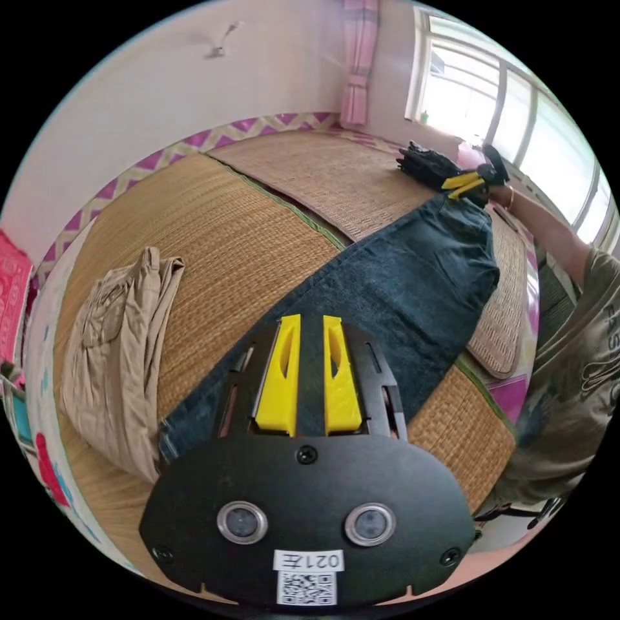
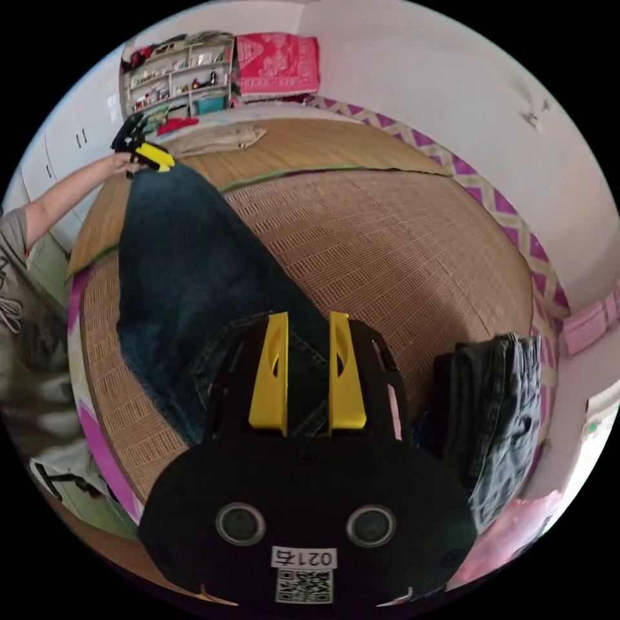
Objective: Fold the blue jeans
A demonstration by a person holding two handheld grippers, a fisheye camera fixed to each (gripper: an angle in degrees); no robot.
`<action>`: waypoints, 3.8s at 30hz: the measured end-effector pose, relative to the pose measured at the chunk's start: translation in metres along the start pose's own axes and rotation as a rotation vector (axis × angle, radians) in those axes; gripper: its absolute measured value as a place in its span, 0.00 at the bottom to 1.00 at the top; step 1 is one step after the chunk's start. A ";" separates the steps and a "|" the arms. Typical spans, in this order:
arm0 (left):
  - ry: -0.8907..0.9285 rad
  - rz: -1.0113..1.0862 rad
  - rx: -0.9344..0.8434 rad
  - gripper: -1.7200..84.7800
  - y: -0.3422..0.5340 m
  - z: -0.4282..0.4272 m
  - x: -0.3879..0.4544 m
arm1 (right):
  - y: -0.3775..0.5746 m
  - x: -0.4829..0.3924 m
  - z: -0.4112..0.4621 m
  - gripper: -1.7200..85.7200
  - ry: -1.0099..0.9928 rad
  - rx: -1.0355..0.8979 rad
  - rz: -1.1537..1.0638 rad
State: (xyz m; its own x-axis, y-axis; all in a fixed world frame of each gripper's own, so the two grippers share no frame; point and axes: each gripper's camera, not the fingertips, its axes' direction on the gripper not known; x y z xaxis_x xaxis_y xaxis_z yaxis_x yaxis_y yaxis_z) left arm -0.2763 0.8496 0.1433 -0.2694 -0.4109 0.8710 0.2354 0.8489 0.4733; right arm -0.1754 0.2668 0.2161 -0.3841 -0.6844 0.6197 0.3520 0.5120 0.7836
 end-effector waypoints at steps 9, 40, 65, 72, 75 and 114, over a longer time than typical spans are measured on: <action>0.017 0.093 -0.062 0.10 -0.047 0.028 0.004 | -0.052 0.039 -0.001 0.02 -0.105 -0.071 -0.109; 0.179 0.082 0.322 0.01 0.209 -0.228 0.151 | 0.188 -0.169 -0.273 0.01 -0.119 0.230 -0.104; -0.086 -0.648 0.031 0.01 0.223 -0.223 -0.050 | 0.232 -0.073 -0.211 0.01 0.128 0.027 0.444; -0.095 -0.640 0.036 0.01 0.188 -0.226 -0.068 | 0.225 -0.085 -0.224 0.01 0.117 0.004 0.449; -0.101 -0.650 0.096 0.01 0.187 -0.233 -0.058 | 0.228 -0.096 -0.228 0.01 0.143 0.047 0.453; -0.239 -0.498 0.140 0.11 0.142 -0.304 0.111 | 0.244 -0.029 -0.220 0.01 0.219 -0.029 0.683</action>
State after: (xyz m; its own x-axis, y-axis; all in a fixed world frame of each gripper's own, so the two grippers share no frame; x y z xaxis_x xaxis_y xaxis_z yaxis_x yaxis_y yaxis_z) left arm 0.0110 0.8236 0.3471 -0.5239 -0.6998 0.4856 -0.0957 0.6148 0.7828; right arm 0.1093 0.2972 0.3792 0.1090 -0.3058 0.9459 0.4767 0.8510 0.2202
